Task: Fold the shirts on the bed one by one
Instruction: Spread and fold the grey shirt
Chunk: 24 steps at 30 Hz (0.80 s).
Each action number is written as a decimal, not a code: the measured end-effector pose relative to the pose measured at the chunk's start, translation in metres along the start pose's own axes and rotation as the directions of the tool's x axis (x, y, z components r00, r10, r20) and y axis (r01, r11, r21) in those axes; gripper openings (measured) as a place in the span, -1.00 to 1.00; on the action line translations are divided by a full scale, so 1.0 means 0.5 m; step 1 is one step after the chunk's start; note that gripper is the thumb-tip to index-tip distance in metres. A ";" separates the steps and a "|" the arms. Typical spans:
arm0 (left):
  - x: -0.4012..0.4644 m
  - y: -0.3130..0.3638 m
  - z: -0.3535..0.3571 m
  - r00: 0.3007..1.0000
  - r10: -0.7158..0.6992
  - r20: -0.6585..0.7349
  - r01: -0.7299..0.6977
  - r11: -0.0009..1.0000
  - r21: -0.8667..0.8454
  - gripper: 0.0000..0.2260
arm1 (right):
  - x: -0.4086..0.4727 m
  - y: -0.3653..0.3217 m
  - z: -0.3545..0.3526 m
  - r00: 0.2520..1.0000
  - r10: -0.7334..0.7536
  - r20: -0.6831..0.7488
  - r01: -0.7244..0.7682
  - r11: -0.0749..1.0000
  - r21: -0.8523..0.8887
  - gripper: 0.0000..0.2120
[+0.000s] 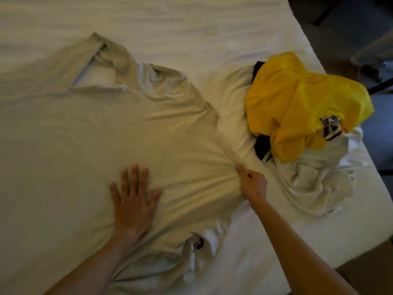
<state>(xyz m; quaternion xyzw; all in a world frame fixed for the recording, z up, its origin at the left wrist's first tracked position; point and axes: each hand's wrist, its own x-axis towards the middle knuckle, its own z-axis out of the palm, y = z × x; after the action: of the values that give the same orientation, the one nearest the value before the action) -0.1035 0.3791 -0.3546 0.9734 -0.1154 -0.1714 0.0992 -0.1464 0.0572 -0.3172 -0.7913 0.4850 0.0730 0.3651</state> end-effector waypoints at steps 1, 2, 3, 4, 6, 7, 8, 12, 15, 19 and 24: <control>-0.002 0.000 0.001 1.000 0.001 0.000 -0.001 1.000 0.011 -0.33 | -0.011 0.012 0.001 0.998 0.014 -0.066 -0.012 0.999 0.029 -0.46; -0.006 0.001 0.001 1.000 -0.009 0.009 0.009 1.000 0.019 -0.31 | -0.026 0.019 0.006 0.994 0.026 -0.110 -0.021 0.999 0.048 -0.49; -0.013 0.003 0.000 0.999 -0.028 0.018 0.027 0.999 0.025 -0.30 | -0.045 0.023 0.014 0.990 0.040 -0.134 -0.028 0.996 0.088 -0.52; -0.023 0.006 0.000 0.999 -0.045 0.025 0.044 0.998 0.034 -0.28 | -0.062 0.024 0.020 0.988 0.064 -0.137 -0.042 0.986 0.159 -0.53; -0.051 0.012 0.002 0.997 -0.044 0.059 0.040 0.997 0.058 -0.25 | -0.095 0.030 0.025 0.988 0.132 -0.086 -0.100 0.946 0.309 -0.51; -0.067 0.016 0.003 0.996 -0.030 0.082 0.024 0.997 0.068 -0.23 | -0.114 0.038 0.025 0.988 0.146 -0.040 -0.124 0.932 0.342 -0.50; -0.083 0.019 0.003 0.994 -0.018 0.105 0.010 0.997 0.080 -0.22 | -0.137 0.049 0.025 0.991 0.136 0.011 -0.132 0.933 0.334 -0.47; -0.125 0.028 -0.006 0.986 -0.037 0.162 0.017 0.993 0.120 -0.19 | -0.207 0.094 0.032 0.966 0.047 0.254 -0.074 0.992 0.101 -0.51; -0.131 0.028 -0.006 0.986 -0.040 0.161 0.021 0.993 0.117 -0.22 | -0.206 0.132 -0.005 0.971 0.070 0.227 -0.087 0.994 0.065 -0.60; -0.131 0.022 -0.003 0.984 -0.039 0.175 0.021 0.994 0.107 -0.26 | -0.251 0.165 -0.011 0.989 0.137 0.062 -0.145 0.978 0.149 -0.57; -0.128 0.023 -0.002 0.981 -0.038 0.189 0.019 0.994 0.103 -0.25 | -0.364 0.141 0.047 0.963 0.168 0.211 -0.207 0.963 0.176 -0.49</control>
<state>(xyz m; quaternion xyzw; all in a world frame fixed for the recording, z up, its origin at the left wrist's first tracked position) -0.1638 0.3848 -0.3310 0.9578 -0.1189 -0.2593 0.0359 -0.2933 0.1840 -0.2842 -0.6909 0.5250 0.1361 0.4781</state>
